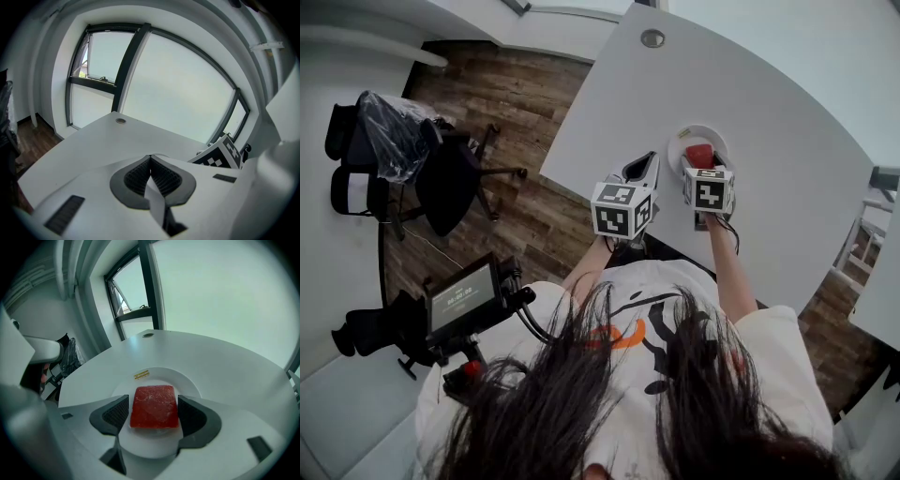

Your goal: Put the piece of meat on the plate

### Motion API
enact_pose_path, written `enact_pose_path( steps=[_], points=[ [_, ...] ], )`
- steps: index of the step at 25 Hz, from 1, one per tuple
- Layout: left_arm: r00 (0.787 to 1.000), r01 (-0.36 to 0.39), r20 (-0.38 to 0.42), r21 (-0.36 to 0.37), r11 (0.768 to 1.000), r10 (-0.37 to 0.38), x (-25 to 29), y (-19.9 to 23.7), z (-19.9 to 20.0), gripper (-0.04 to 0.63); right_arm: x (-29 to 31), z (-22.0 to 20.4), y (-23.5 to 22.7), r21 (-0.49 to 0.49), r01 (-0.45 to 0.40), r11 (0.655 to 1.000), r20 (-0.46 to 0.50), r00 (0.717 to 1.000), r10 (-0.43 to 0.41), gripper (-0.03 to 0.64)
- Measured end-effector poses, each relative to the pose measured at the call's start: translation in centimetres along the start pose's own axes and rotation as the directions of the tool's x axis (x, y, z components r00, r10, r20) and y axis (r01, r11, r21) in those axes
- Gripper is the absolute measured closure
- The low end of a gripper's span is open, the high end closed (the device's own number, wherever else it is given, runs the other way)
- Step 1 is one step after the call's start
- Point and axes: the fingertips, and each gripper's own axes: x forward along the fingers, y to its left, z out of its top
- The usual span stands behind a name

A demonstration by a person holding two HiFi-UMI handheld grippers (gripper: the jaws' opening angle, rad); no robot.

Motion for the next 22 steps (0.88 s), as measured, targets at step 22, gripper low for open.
enact_pose_path(
  steps=[22],
  points=[
    [0.996,0.042,0.078,0.044,0.998,-0.045,-5.4,-1.8,0.0,0.589,-10.4,3.1,2.5,0.387,-0.214,0.897,0.309,0.947,0.092,0.307]
  ],
)
